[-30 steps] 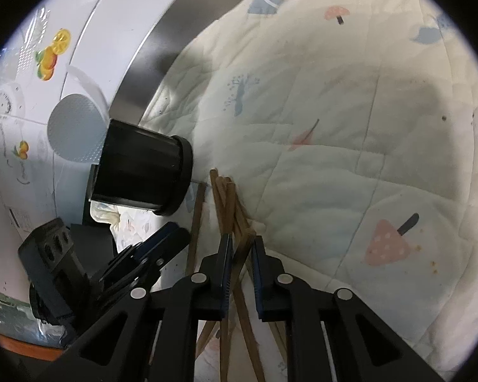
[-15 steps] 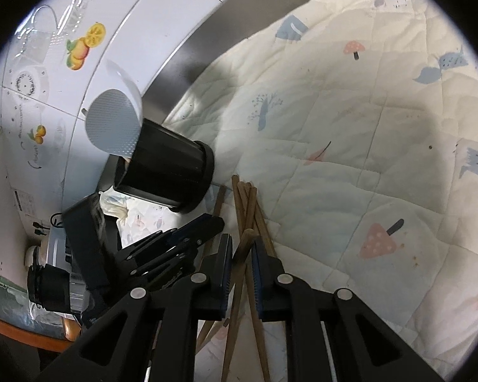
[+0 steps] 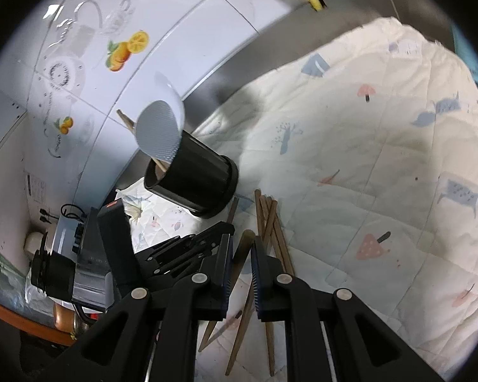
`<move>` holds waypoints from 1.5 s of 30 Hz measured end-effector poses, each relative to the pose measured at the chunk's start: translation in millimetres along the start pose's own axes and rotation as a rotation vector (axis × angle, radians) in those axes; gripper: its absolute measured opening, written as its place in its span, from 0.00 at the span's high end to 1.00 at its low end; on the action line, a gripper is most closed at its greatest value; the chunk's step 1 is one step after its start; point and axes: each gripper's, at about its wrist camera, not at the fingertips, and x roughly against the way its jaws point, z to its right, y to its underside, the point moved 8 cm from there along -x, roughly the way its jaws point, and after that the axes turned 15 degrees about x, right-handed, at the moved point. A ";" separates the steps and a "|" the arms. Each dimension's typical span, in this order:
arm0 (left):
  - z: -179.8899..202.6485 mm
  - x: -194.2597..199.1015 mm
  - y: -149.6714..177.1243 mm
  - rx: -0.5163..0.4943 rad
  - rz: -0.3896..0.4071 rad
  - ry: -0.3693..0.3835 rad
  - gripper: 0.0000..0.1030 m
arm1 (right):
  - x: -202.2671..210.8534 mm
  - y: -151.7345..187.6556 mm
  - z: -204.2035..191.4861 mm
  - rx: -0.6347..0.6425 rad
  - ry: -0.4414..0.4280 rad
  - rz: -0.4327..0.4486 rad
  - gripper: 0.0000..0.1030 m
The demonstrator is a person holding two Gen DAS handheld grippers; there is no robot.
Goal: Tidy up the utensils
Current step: 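Close the left tool on a chopstick while the right tool closes on another chopstick, then lift both chopsticks with both tools up to the black holder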
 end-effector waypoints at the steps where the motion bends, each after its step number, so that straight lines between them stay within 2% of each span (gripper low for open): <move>1: 0.3 5.5 -0.4 0.005 0.011 0.011 0.94 | 1.6 -1.1 -2.1 0.011 0.001 0.004 0.87; 11: 3.4 85.9 -8.6 0.058 0.162 0.084 0.94 | 20.1 -15.9 -34.5 0.171 0.014 0.046 0.87; 18: -4.0 149.9 -23.2 0.090 0.278 0.104 0.94 | 32.4 -30.0 -64.8 0.292 0.021 0.081 0.89; 25: -8.5 198.1 -46.7 0.105 0.379 0.118 0.94 | 41.0 -41.9 -91.2 0.406 0.058 0.118 0.90; 28: -10.3 212.5 -57.8 0.109 0.409 0.122 0.94 | 42.2 -45.9 -97.0 0.434 0.078 0.129 0.90; 32: -12.0 228.4 -73.8 0.109 0.451 0.127 0.94 | 47.8 -53.6 -105.3 0.443 0.062 0.147 0.90; 39: -17.1 251.6 -113.5 0.126 0.544 0.153 0.94 | 65.8 -85.9 -129.8 0.481 0.051 0.222 0.90; 45: -23.9 256.4 -148.9 0.152 0.615 0.187 0.94 | 75.6 -110.8 -148.7 0.509 0.056 0.289 0.90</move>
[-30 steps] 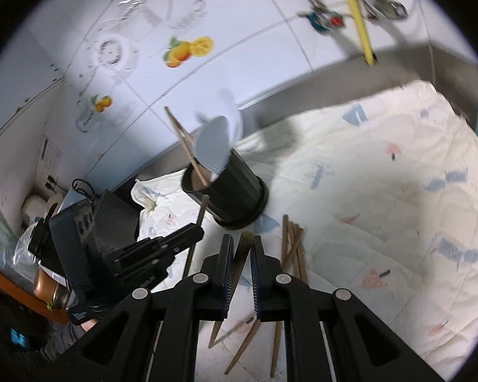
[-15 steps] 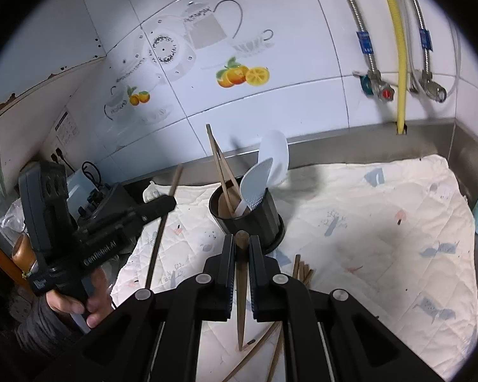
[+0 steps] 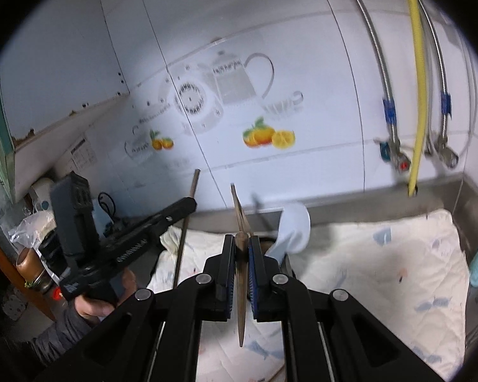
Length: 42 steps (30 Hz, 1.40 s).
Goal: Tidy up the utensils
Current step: 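Lift both chopsticks with both tools up to the black holder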
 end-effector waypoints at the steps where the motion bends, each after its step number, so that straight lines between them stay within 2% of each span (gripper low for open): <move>1: -0.4 -3.4 -4.3 0.005 0.007 0.009 0.94 | -0.5 -4.3 -0.1 0.002 0.005 0.009 0.90; 9: -8.1 -39.0 -38.3 -0.005 0.115 0.034 0.94 | -10.3 -31.0 1.8 0.017 0.045 0.055 0.90; 19: -27.5 -94.9 -56.2 0.023 0.173 0.046 0.94 | -22.8 -54.4 12.2 0.011 0.096 0.091 0.90; 26: -49.5 -121.4 -60.3 0.078 0.201 0.021 0.94 | -36.8 -61.7 10.9 0.049 0.130 0.095 0.90; 35: -61.2 -142.6 -32.3 0.062 0.165 -0.021 0.94 | -67.3 -45.0 3.7 0.120 0.154 0.033 0.90; 42: -63.5 -128.6 -12.6 0.031 0.117 -0.050 0.94 | -89.4 -21.3 6.8 0.105 0.128 -0.043 0.90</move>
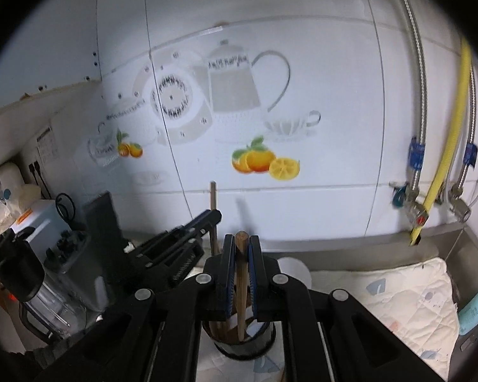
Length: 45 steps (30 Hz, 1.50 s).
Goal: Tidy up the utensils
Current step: 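Lift both chopsticks with both tools up to the black holder, then lower both chopsticks into the holder and open both tools, then move both open tools back down to the remaining chopsticks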
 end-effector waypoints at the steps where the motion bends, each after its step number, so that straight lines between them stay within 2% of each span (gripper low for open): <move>1: -1.0 5.9 0.5 -0.002 -0.003 -0.005 0.94 | -3.0 2.8 -0.5 -0.004 -0.011 -0.011 0.90; 6: -6.4 24.2 6.3 -0.008 -0.055 -0.026 0.92 | -14.2 17.5 -0.7 -0.040 -0.034 -0.049 0.90; 12: -7.6 49.9 5.0 -0.039 -0.075 -0.050 0.91 | -14.0 23.6 1.3 -0.060 -0.043 -0.068 0.86; 15: -6.3 61.1 6.2 -0.048 -0.095 -0.055 0.90 | -7.1 22.6 1.3 -0.052 -0.043 -0.063 0.73; 16: -6.5 64.8 6.7 -0.052 -0.099 -0.061 0.89 | -4.8 21.9 1.6 -0.049 -0.041 -0.060 0.69; 18: -6.8 72.6 8.6 -0.053 -0.116 -0.063 0.85 | 1.8 21.4 1.8 -0.036 -0.035 -0.056 0.67; 20: -7.8 80.0 9.1 -0.050 -0.120 -0.075 0.75 | 9.3 22.7 3.0 -0.026 -0.028 -0.053 0.67; 24: -9.8 96.8 13.1 -0.043 -0.139 -0.077 0.73 | 24.6 34.3 9.6 -0.026 -0.010 -0.062 0.67; 29: -11.9 111.2 24.4 -0.035 -0.173 -0.099 0.71 | 33.3 67.7 18.6 -0.083 -0.017 -0.117 0.67; 34: -9.9 127.6 44.0 -0.044 -0.190 -0.135 0.70 | 23.3 119.4 22.4 -0.131 -0.048 -0.235 0.67; 38: -12.7 142.5 60.6 -0.022 -0.199 -0.192 0.70 | 11.3 162.1 20.7 -0.162 -0.093 -0.330 0.67; 41: -16.9 153.4 74.6 0.003 -0.215 -0.225 0.70 | -0.3 187.8 22.0 -0.189 -0.120 -0.385 0.76; 45: -21.6 163.8 88.4 0.034 -0.228 -0.259 0.70 | -17.0 214.3 26.1 -0.277 -0.157 -0.440 0.77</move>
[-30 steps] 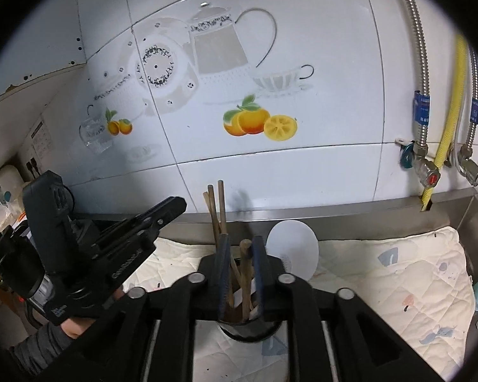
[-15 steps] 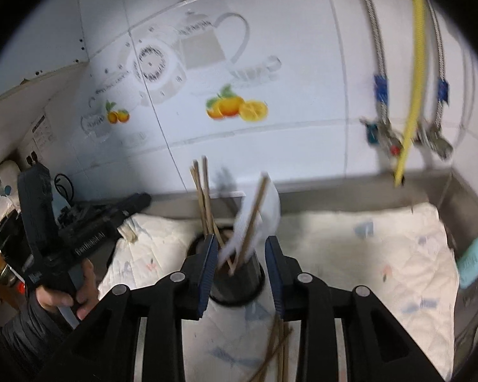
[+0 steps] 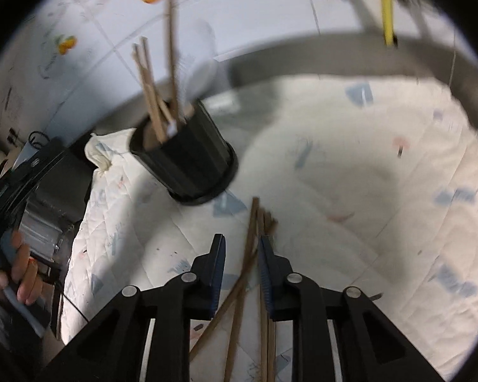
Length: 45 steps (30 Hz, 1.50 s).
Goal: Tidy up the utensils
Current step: 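Move both open tools back down to the remaining chopsticks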
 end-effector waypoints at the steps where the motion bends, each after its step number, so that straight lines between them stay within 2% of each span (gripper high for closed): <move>1: -1.7 1.2 3.6 0.006 -0.003 -0.009 0.70 | -3.5 2.5 2.1 -0.015 -0.008 -0.007 0.77; 7: -8.4 2.2 22.4 0.004 -0.028 -0.048 0.70 | -27.5 9.2 12.8 -0.101 -0.034 -0.048 0.77; 16: -11.2 -10.3 42.0 0.003 -0.080 -0.063 0.70 | -43.6 9.1 21.2 -0.132 -0.022 -0.077 0.77; 22: -10.8 -16.6 53.3 -0.009 -0.110 -0.070 0.70 | -51.3 9.0 20.1 -0.111 0.007 -0.086 0.78; 25: -11.2 -19.0 56.1 -0.010 -0.118 -0.070 0.70 | -53.0 7.8 19.4 -0.097 0.015 -0.086 0.84; 32: -11.6 -23.6 62.7 -0.002 -0.144 -0.067 0.70 | -50.2 6.2 18.4 -0.079 0.023 -0.068 0.86; 37: -7.4 -30.4 72.4 0.008 -0.181 -0.044 0.70 | -37.9 1.1 18.8 -0.075 0.018 -0.038 0.86; 45: 20.6 -57.7 108.0 -0.007 -0.324 0.041 0.70 | -12.3 -6.6 17.8 -0.064 0.012 0.019 0.87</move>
